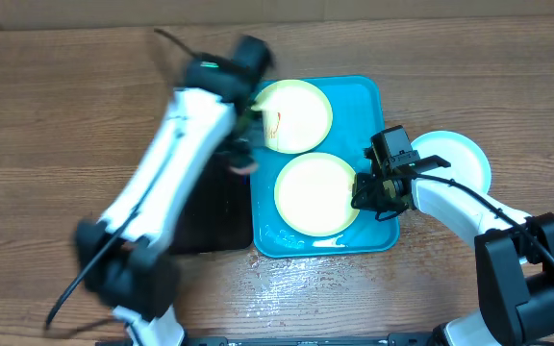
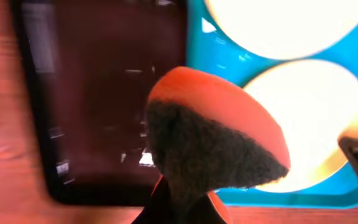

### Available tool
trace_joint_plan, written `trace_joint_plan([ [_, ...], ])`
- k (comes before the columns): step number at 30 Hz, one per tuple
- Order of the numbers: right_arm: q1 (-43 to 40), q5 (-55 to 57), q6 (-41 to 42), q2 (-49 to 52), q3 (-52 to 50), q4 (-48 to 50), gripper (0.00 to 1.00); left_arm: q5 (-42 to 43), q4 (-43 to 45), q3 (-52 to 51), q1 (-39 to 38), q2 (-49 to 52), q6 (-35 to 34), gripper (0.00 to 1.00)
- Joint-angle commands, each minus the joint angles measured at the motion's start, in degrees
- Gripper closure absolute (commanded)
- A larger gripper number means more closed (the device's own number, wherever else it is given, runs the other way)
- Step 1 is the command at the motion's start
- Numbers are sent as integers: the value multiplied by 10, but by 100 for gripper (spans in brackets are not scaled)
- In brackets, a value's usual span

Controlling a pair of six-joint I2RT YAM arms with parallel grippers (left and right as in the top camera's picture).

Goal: Clean dirty plates on tray and stack at the side
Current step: 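Return the sponge to the black tray with the left gripper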

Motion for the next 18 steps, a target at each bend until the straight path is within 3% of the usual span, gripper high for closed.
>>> trace_joint_plan([
  [1, -3, 49, -8, 23, -19, -20, 96, -16, -23, -1, 48, -16, 28, 96],
  [5, -3, 49, -8, 23, -19, -20, 96, -17, 16, -88, 74, -16, 28, 96],
  [8, -3, 49, -8, 23, -19, -24, 96, -16, 144, -237, 81, -16, 14, 96],
  [10, -3, 49, -8, 23, -19, -25, 96, -16, 190, -283, 82, -16, -4, 96],
  [13, -3, 49, -8, 23, -19, -26, 96, -10, 232, -317, 82, -16, -11, 94],
  [18, -3, 49, -9, 19, 10, -71, 96, -10, 210, -303, 85, -17, 0, 79],
])
